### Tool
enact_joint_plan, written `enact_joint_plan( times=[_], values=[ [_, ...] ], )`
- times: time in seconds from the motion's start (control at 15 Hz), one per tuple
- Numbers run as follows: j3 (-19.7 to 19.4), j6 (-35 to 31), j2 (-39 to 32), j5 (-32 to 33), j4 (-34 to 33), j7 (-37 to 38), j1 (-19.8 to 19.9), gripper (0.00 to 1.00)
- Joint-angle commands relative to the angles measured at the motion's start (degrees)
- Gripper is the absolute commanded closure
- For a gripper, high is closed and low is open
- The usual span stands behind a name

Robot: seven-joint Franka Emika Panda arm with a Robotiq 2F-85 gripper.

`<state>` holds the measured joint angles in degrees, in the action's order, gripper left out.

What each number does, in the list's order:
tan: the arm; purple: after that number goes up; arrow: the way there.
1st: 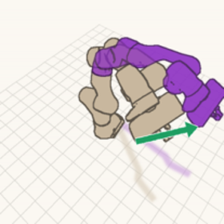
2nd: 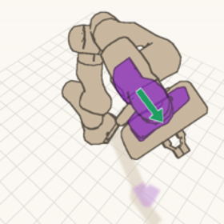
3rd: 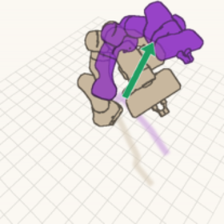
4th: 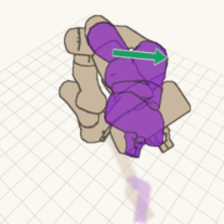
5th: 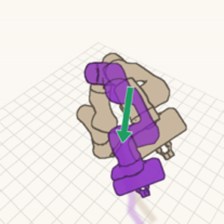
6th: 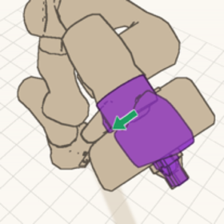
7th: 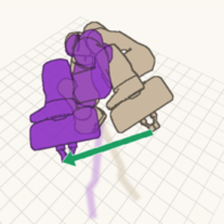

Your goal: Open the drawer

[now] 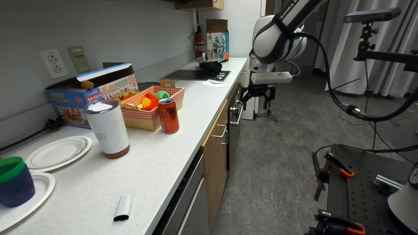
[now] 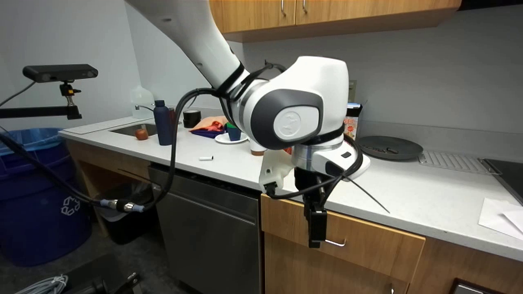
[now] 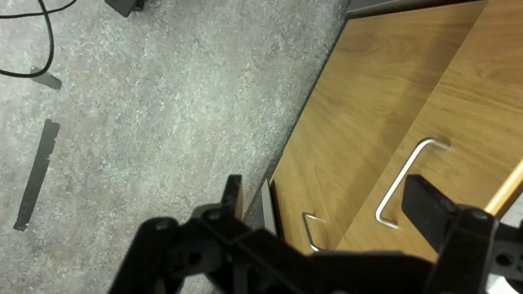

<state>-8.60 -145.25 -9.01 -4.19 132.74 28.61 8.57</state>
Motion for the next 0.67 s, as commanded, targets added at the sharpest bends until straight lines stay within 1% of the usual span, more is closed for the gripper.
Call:
enact_joint_plan(
  times=[0.0, 0.33, 0.6],
  values=[
    [0.3, -3.87, -7.6, -7.53, -4.63, -2.13, 0.23, 0.0],
    [2.58, -5.3, -14.93, -18.63, -10.24, -4.13, 1.57, 0.0],
    [4.16, -6.75, -20.08, -25.53, -14.44, -5.75, 2.97, 0.0]
  ],
)
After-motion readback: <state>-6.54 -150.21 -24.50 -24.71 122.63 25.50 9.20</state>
